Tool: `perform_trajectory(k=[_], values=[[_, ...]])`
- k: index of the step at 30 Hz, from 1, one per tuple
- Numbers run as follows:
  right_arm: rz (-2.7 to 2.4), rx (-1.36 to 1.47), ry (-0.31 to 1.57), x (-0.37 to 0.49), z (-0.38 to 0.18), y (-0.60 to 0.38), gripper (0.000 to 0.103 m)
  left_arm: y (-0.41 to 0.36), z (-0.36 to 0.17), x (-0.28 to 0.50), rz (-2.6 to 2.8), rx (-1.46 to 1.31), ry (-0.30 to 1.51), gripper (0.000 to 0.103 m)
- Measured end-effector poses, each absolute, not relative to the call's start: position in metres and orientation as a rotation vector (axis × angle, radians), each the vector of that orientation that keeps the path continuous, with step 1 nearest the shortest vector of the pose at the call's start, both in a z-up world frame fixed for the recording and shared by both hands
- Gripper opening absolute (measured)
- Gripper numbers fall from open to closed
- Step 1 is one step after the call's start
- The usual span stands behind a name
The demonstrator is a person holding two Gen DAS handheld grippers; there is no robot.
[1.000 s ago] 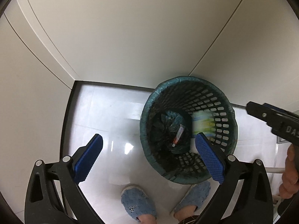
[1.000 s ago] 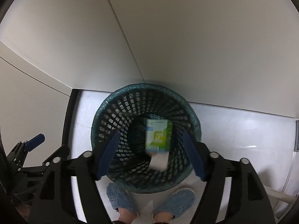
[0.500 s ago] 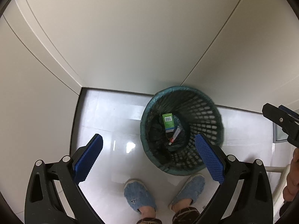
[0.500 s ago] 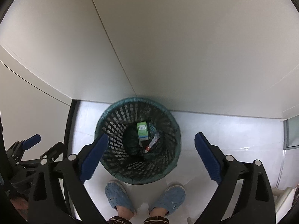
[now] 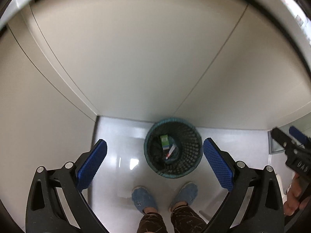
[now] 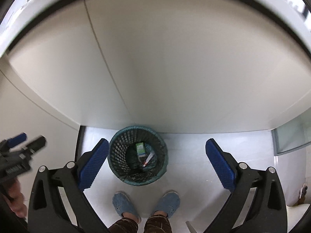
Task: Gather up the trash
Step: 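Raise both open tools back up toward the counter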
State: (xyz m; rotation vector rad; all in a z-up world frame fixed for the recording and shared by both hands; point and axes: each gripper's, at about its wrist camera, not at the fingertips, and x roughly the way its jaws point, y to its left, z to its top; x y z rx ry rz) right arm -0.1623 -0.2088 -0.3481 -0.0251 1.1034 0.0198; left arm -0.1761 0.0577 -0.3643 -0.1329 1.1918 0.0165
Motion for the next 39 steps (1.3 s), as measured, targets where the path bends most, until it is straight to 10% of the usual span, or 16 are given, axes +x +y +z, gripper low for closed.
perform_trajectory(k=[25,39], values=[[-0.092,0.034,0.84,-0.163,-0.052,-0.245,0.095,0.058,-0.069,-0.141,-0.056,-0.056,0.95,0.097],[-0.079,0.089,0.791,-0.03,-0.02,-0.309,0.095,0.027,-0.045,-0.032,0.014,-0.071,0.93,0.097]])
